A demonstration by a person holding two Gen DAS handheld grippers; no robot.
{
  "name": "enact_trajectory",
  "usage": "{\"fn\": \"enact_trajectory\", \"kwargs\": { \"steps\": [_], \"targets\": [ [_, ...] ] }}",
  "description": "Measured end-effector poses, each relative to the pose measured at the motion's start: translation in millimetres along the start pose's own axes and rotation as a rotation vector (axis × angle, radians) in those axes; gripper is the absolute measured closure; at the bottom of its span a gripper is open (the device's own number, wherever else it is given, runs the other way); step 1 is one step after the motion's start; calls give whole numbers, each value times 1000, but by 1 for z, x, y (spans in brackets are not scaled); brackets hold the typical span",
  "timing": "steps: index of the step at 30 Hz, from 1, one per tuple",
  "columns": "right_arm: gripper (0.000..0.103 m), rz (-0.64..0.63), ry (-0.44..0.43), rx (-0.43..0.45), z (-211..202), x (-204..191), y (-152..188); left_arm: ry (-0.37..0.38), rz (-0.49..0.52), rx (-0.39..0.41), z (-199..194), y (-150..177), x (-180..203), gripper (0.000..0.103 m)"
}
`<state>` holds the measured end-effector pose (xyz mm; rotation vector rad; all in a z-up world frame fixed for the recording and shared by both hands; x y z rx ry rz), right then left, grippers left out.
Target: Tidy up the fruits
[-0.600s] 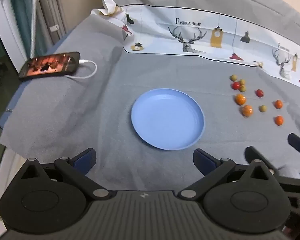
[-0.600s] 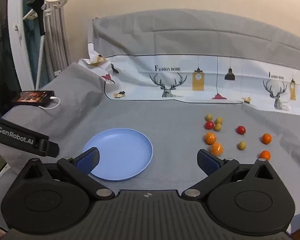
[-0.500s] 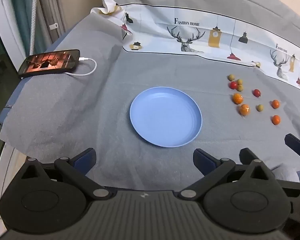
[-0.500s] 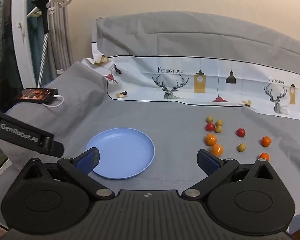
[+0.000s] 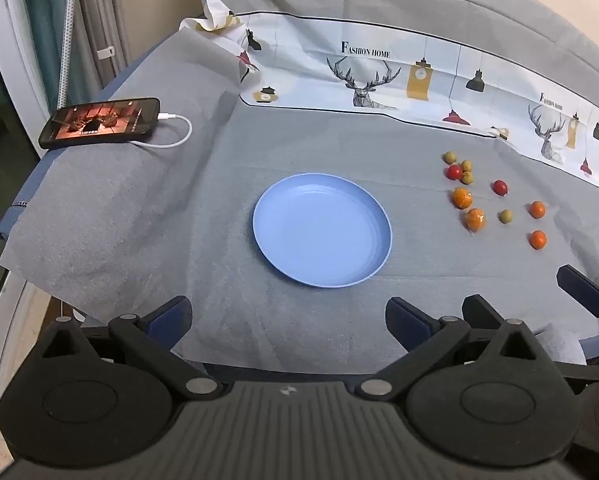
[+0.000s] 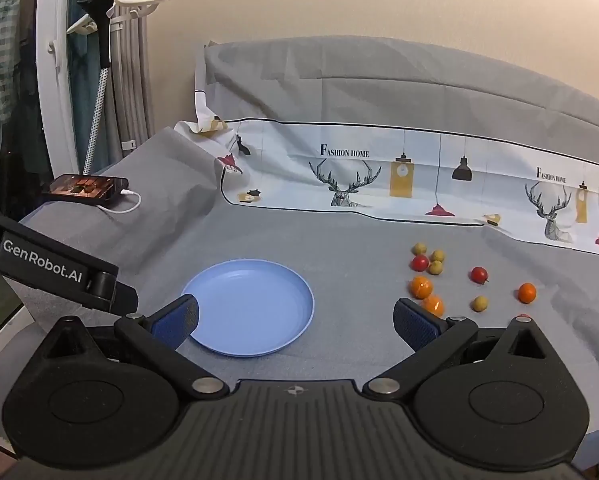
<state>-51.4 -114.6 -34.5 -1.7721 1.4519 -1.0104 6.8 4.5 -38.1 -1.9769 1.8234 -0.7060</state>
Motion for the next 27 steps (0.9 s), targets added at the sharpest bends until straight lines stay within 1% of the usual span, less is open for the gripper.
{"fn": "enact_trajectory", "kwargs": {
  "steps": [16, 27],
  "targets": [
    [0, -20, -18, -31, 9, -2, 0, 10, -15, -10, 8, 1, -8, 0],
    [0, -17, -20, -38, 11, -4, 3, 9, -18, -7, 7, 1, -5, 0]
  ]
}}
Point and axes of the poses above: each gripper's, at about its wrist camera, not at the fingertips, and z roughly the way its jaws point, x to its right, y to its underside, the point moved 6 cm from there along z, roughly the way its jaws point, and after that the axes turned 11 degrees about -z, right-handed, at the moved point
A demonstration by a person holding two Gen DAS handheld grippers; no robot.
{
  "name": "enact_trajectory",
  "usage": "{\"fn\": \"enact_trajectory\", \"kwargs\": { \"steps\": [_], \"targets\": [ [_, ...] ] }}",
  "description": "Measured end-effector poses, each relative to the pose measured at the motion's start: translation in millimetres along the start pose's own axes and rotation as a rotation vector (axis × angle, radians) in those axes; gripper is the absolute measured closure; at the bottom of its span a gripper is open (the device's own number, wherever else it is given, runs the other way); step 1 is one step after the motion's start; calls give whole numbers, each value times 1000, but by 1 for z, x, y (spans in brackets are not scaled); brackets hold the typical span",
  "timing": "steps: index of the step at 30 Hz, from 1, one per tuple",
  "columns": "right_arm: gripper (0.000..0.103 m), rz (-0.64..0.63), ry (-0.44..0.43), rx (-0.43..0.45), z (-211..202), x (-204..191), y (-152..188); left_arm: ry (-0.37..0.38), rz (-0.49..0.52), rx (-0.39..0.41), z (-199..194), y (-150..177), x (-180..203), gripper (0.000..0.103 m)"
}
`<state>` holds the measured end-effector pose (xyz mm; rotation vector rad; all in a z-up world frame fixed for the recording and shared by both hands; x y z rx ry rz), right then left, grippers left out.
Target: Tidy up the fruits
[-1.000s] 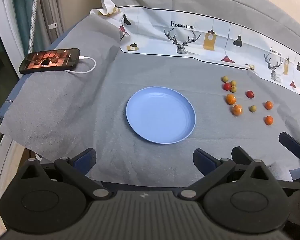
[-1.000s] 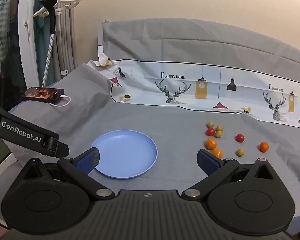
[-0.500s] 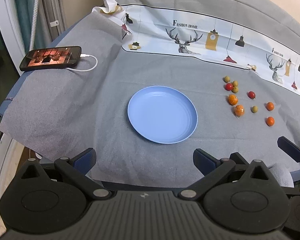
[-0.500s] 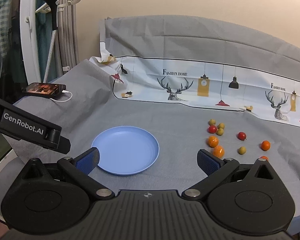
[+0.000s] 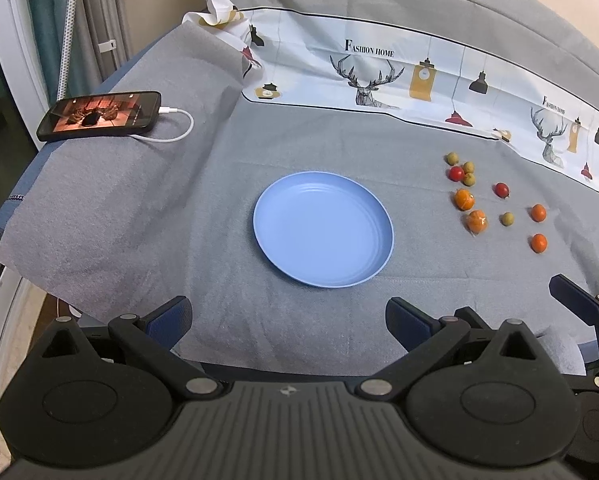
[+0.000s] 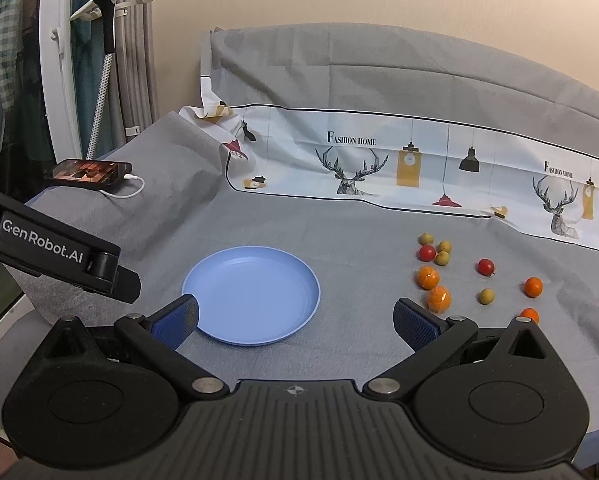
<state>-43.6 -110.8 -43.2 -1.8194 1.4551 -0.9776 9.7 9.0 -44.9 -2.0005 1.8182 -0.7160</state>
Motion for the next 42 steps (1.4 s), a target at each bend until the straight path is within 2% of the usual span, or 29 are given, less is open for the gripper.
{"fn": "enact_trajectory", "kwargs": {
  "steps": [42],
  "targets": [
    [0, 13, -2, 3, -1, 2, 2, -19, 10, 4, -1, -1, -2, 0]
  ]
}}
Point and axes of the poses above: each gripper's, at about its wrist camera, not at the fingertips, and z roughly the way its jaws point, x to its right, y to its underside, the point moved 6 cm from there along z, roughly the way its jaws point, and after that the axes turned 11 degrees about -z, right-handed, at the moved point
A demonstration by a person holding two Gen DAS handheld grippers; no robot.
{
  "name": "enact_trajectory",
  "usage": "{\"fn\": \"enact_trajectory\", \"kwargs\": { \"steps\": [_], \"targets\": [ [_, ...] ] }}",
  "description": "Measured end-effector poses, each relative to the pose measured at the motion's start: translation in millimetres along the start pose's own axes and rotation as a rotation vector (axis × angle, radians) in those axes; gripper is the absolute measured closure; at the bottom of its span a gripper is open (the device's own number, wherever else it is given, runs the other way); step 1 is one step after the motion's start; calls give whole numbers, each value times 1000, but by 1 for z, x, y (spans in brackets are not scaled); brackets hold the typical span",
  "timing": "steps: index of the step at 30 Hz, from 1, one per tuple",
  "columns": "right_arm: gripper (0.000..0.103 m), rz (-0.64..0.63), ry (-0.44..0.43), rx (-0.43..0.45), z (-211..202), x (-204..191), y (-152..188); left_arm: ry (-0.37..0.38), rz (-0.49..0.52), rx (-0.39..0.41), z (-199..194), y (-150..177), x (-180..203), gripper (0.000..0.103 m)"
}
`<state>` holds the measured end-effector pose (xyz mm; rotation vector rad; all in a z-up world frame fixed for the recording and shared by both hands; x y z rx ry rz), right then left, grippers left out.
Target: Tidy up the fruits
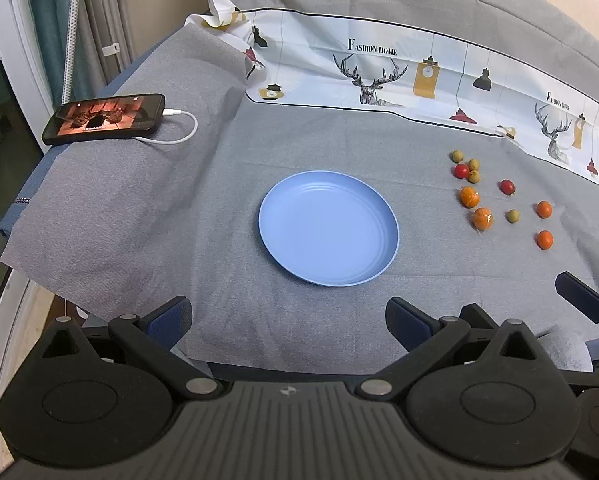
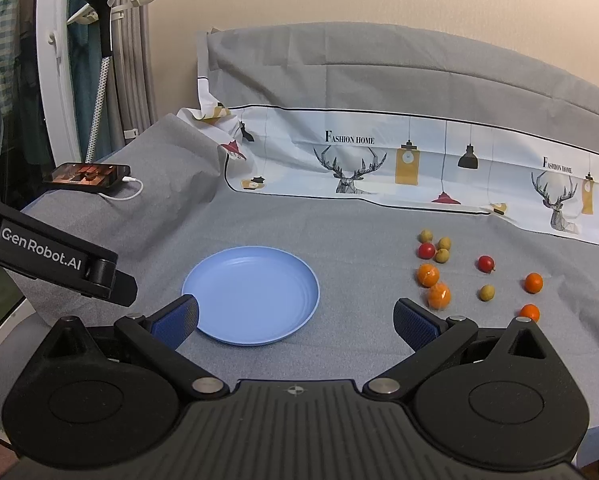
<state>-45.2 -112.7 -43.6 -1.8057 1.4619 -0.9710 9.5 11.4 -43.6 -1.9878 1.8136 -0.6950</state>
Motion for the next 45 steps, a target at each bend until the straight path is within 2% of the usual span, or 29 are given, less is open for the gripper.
{"fn": "enact_trajectory", "kwargs": {
  "steps": [15, 20, 26, 30, 33, 37, 39, 42, 45],
  "targets": [
    [0, 5, 19, 16, -4, 2, -2, 5, 4, -7, -1, 1, 3, 0],
    [0, 37, 105, 25, -3, 24, 2, 15, 18, -26, 4, -1, 18, 0],
    [0, 181, 284, -28, 17, 96, 33, 29, 81, -67, 30, -11, 68, 0],
    [0, 317, 409, -74, 40, 160, 62, 61, 128, -109, 63, -29, 120, 0],
    [0, 377, 477, -117, 69, 207, 84, 70, 177, -111, 96, -49, 166, 0],
    [0, 451, 550, -173, 118, 262, 109, 67, 229, -128, 154, -75, 229, 0],
    [0, 491, 586, -206, 147, 287, 121, 70, 238, -165, 189, -87, 257, 0],
    [0, 508, 599, -256, 191, 316, 137, 57, 244, -223, 239, -99, 288, 0],
    [0, 487, 565, -314, 224, 334, 152, 30, 259, -260, 283, -108, 314, 0]
  ]
}}
Point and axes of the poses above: each gripper's, at about its wrist camera, not at the fingertips, and z roughly the way its jaws point, x to its right, y to its underside, the point moved 6 cm from there along z, roughly the way its jaws point, and after that the axes turned 11 degrees about -z, right-handed, at the moved point
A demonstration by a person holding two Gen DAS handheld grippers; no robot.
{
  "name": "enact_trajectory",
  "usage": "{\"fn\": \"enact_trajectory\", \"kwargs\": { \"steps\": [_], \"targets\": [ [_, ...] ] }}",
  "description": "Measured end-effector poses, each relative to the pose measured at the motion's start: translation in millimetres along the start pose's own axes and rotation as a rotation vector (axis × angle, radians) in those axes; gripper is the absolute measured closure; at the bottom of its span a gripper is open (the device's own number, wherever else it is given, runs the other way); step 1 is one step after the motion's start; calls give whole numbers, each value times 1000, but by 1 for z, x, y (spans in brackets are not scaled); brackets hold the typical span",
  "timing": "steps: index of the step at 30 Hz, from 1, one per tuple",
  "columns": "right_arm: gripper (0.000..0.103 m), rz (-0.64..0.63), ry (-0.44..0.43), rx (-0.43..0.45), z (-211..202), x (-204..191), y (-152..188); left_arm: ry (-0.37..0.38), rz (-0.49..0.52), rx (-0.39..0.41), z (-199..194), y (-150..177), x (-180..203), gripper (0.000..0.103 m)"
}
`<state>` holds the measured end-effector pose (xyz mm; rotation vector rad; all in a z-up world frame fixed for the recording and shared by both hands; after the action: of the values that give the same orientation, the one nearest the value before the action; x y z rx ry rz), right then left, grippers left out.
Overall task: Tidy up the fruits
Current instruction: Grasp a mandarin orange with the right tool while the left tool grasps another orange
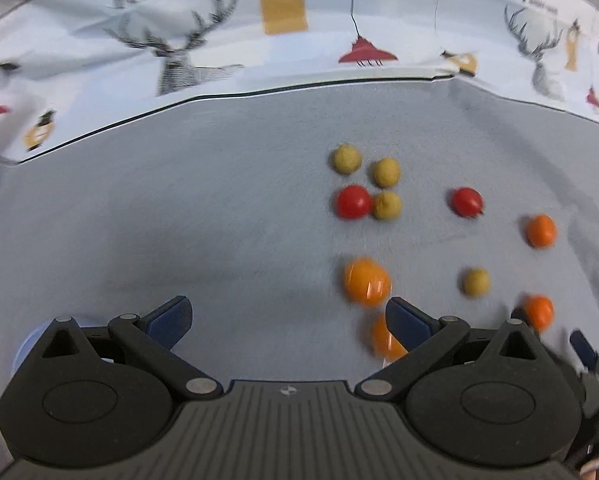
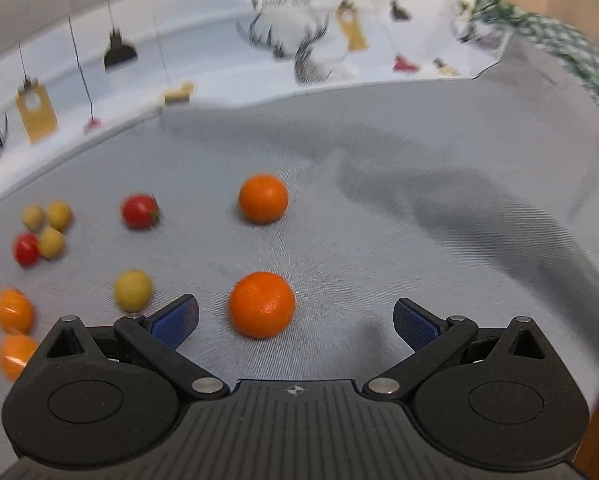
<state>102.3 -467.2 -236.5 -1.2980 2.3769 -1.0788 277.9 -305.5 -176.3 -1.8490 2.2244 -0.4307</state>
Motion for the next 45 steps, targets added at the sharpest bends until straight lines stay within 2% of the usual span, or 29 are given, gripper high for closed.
{"fn": "enact_trajectory", "kwargs": {
  "steps": [2, 8, 11, 15, 21, 22, 23, 24, 25, 26, 28, 30, 31, 34, 36, 37, 39, 40, 41, 42, 43, 44, 45],
  "targets": [
    [0, -14, -4, -49, 16, 2, 1, -7, 16, -40, 26, -11, 13, 0],
    [0, 8, 8, 14, 25, 2, 1, 0, 43, -147, 79, -10, 32, 0],
    [0, 20, 40, 13, 25, -2, 1, -18, 48, -224, 100, 0, 33, 0],
    [0, 8, 31, 8, 22, -1, 0, -22, 32, -223, 102, 5, 30, 0],
    [1, -13, 42, 13, 19, -2, 1, -84, 8, -297, 106, 5, 28, 0],
    [2, -27, 36, 3, 18, -3, 1, -109, 13, -298, 104, 4, 28, 5],
    [5, -48, 20, -4, 16, -3, 1, -113, 15, -285, 100, 2, 29, 24],
    [22, -57, -14, 5, 13, -5, 1, -91, 8, -267, 94, 0, 32, 41],
    [53, -65, -46, 25, 9, -7, 0, -43, -6, -261, 87, -2, 33, 70],
    [66, -91, -61, 53, 4, -12, -2, -23, -20, -263, 83, -4, 34, 71],
    [65, -134, -60, 64, 2, -18, -3, 30, -55, -230, 72, -10, 31, 73],
    [65, -119, -57, 82, 1, -16, -6, 63, -55, -197, 58, -16, 26, 91],
    [65, -101, -48, 100, -1, -12, -9, 78, -59, -193, 48, -15, 21, 93],
    [65, -44, -12, 144, -5, 1, -14, 121, -89, -136, 14, -10, 1, 93],
    [65, -15, -11, 129, -3, 6, -13, 127, -97, -90, -10, -5, -11, 93],
    [65, -10, -12, 113, -1, 6, -12, 122, -96, -85, -15, -4, -4, 93],
    [65, 3, -13, 95, 1, 7, -9, 106, -111, -98, -16, -3, -17, 89],
    [65, 9, -8, 94, 0, 7, -7, 111, -118, -108, -14, -4, -19, 77],
    [65, 10, 1, 95, -2, 6, -6, 115, -129, -112, -10, -7, -18, 57],
    [65, 10, 6, 96, -4, 5, -4, 116, -137, -106, -3, -8, -20, 45],
    [65, 10, 5, 92, -4, 4, -2, 115, -136, -93, 0, -11, -15, 23],
    [65, 8, 2, 81, -3, 3, 0, 109, -131, -77, 1, -12, -12, 12],
    [65, 5, 1, 67, -1, 2, 2, 103, -122, -58, 3, -14, -5, 11]
  ]
}}
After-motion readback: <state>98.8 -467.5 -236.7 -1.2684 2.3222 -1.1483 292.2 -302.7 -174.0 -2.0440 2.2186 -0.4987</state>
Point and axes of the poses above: each gripper's, at about its wrist camera, not at the fingertips, and z roughly the way its jaws point, x to its right, y to its underside, the point moved 6 cm from there along z, roughly the way its jaws point, and after that the axes turned 11 degrees about -z, right-handed, at the moved point
